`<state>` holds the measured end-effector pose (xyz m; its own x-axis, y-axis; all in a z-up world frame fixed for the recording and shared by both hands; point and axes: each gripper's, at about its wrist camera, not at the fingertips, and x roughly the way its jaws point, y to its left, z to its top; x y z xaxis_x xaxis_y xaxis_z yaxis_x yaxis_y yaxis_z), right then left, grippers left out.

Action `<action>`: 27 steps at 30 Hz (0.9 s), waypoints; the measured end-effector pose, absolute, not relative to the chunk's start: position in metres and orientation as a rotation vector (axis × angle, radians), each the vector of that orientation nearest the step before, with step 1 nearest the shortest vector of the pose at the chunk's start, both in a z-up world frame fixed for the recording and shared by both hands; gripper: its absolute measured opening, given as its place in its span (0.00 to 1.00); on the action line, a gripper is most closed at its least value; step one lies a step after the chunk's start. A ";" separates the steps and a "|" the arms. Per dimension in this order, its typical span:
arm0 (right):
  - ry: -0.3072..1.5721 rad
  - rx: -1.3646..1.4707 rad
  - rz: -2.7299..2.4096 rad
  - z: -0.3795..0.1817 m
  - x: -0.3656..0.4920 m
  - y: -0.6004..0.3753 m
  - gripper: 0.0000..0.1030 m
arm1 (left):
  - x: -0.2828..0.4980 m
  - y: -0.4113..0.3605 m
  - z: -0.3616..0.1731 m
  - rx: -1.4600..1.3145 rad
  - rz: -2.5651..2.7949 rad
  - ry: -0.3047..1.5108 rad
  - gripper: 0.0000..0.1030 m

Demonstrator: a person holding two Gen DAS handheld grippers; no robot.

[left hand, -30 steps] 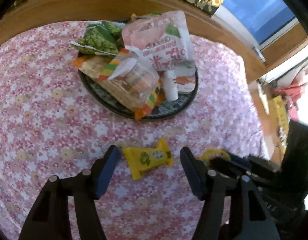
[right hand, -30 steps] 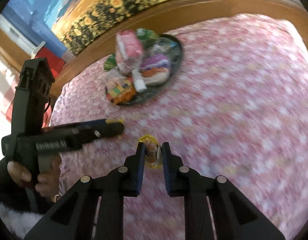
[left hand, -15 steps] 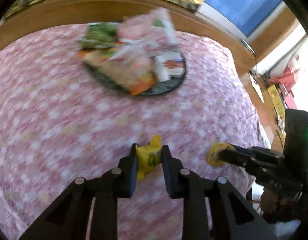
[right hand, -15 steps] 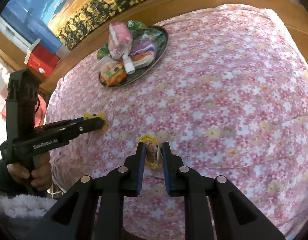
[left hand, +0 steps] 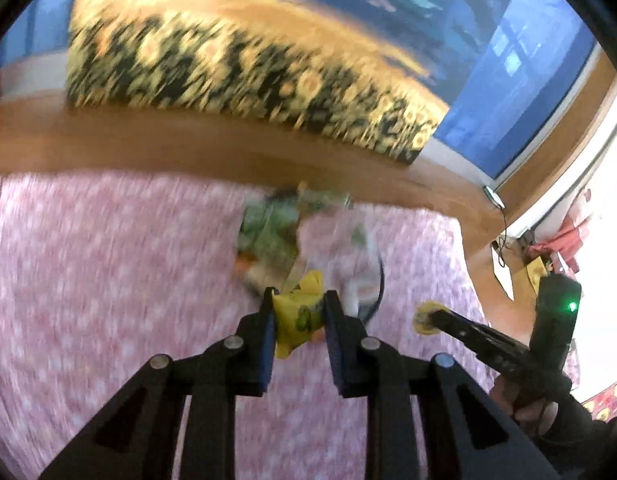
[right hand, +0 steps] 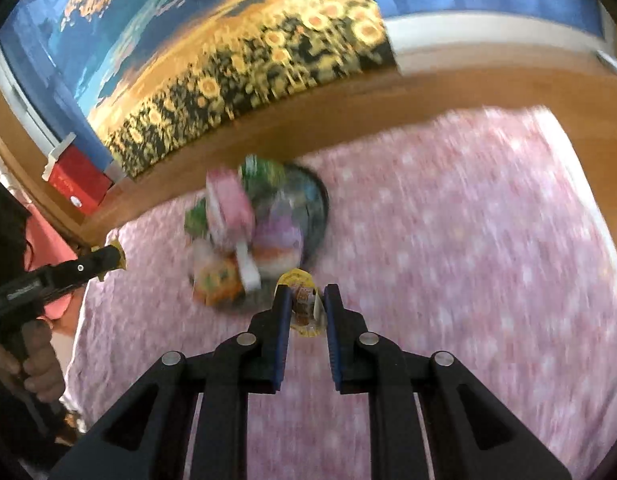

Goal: Organize snacks
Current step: 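Carry both yellow snacks onto the plate and open both tools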

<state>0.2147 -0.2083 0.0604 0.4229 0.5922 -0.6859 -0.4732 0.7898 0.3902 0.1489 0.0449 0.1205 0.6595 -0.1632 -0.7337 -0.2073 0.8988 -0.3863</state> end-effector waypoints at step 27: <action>0.961 -0.058 0.667 0.049 0.278 -0.171 0.46 | 0.220 0.060 0.086 -0.575 0.043 0.842 0.49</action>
